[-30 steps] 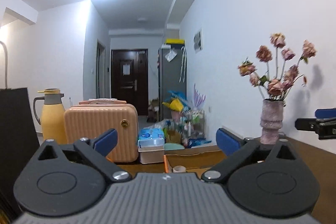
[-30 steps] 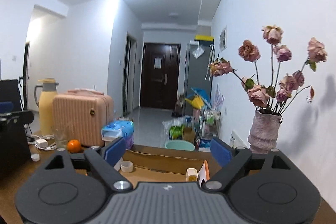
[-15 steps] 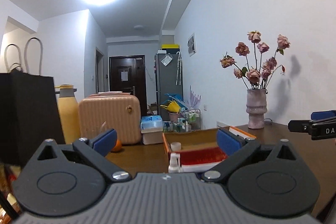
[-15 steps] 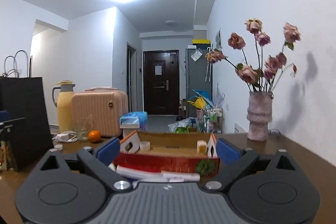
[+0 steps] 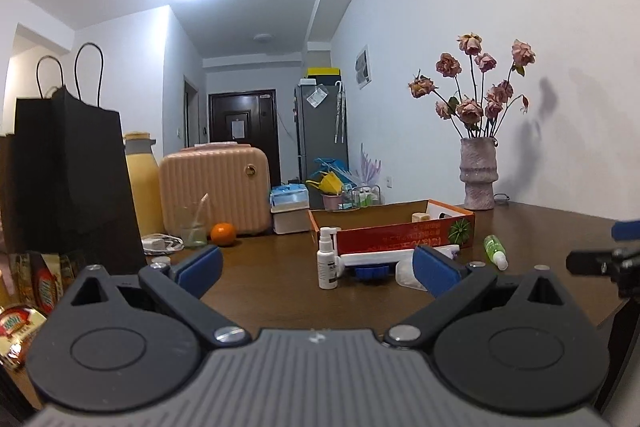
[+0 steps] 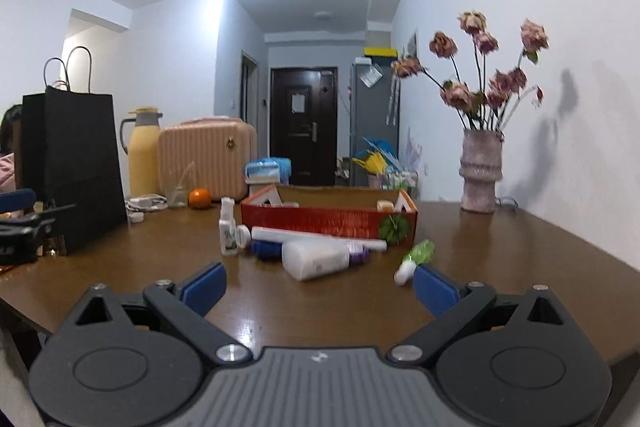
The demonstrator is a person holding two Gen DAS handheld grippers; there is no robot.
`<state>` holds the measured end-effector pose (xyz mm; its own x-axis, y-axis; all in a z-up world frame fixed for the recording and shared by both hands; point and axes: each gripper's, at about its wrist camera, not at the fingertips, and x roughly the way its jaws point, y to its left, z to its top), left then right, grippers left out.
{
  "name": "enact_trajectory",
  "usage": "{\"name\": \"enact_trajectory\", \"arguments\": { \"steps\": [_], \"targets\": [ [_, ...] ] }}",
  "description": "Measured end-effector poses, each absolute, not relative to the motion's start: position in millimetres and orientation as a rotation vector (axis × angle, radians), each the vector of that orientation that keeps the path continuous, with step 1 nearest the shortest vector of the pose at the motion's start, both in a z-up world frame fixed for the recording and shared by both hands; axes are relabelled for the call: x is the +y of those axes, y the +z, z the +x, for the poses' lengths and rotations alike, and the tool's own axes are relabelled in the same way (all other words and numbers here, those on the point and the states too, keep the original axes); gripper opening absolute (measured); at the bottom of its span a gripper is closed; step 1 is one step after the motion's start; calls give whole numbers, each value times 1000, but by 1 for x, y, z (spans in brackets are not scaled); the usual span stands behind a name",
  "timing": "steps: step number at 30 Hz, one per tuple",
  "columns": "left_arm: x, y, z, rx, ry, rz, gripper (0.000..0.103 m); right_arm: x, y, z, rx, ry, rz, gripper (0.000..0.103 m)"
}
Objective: Organize rigid objects
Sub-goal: 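Withdraw both tools from the box back toward the remaining items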
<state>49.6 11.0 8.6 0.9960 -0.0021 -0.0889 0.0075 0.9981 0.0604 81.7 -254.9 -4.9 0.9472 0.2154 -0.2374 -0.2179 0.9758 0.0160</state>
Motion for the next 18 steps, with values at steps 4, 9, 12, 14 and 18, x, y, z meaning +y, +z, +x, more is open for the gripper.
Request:
{"name": "enact_trajectory", "arguments": {
  "steps": [4, 9, 12, 14, 18],
  "targets": [
    [9, 6, 55, 91, 7, 56, 103, -256, -8, 87, 241, 205, -12, 100],
    [9, 6, 65, 98, 12, 62, 103, -260, -13, 100, 253, 199, 16, 100],
    [9, 3, 71, 97, 18, 69, 103, -263, -17, 107, 266, 189, 28, 100],
    [7, 1, 76, 90, 29, 85, 103, -264, -19, 113, 274, 185, 33, 100],
    [7, -1, 91, 116, 24, 78, 103, -267, -23, 125, 291, 181, 38, 100]
  ]
}}
